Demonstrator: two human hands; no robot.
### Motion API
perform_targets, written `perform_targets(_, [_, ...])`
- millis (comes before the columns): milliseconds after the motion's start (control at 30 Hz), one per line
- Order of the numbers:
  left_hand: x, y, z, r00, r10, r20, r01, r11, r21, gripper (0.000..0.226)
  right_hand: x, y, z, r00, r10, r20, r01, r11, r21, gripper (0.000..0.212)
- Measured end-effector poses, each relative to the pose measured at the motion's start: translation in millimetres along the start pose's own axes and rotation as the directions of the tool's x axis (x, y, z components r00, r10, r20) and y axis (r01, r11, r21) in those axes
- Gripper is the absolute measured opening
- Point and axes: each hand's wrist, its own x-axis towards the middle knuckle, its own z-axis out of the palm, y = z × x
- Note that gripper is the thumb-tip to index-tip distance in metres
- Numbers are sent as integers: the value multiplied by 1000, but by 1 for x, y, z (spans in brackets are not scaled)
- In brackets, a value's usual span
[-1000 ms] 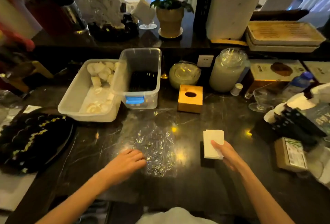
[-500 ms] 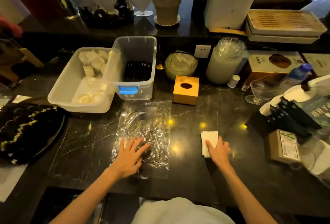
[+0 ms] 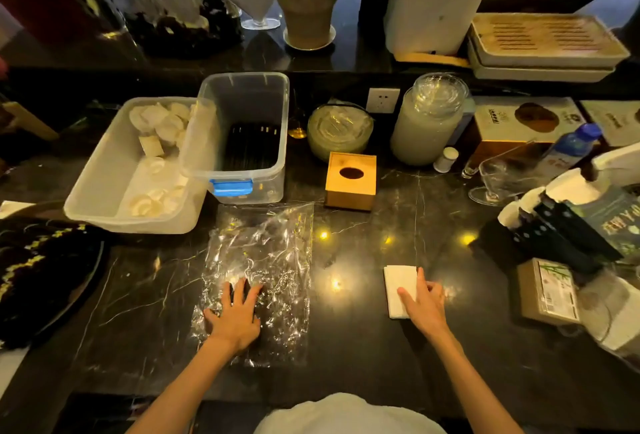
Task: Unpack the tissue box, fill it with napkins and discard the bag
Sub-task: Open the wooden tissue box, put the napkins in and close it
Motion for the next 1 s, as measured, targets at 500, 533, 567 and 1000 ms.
perform_targets(500, [140, 200, -170, 963, -24, -270, -185, 671, -718, 46, 111, -164, -80, 967, -231, 107, 135, 822, 553, 56])
perform_targets(533, [148, 206, -174, 976, -14, -219, -159, 644, -748, 48, 119, -175, -78, 964, -223, 148, 100, 812, 575, 57])
perform_targets(567, [155, 210, -175, 984, 5, -178, -143, 622, -770, 47, 125, -182, -75, 961, -218, 173, 80, 811, 580, 57])
perform_targets(1000, [141, 208, -157, 968, 139, -210, -249, 389, -887, 39, 122, -186, -55, 959, -247, 138, 122, 800, 588, 48])
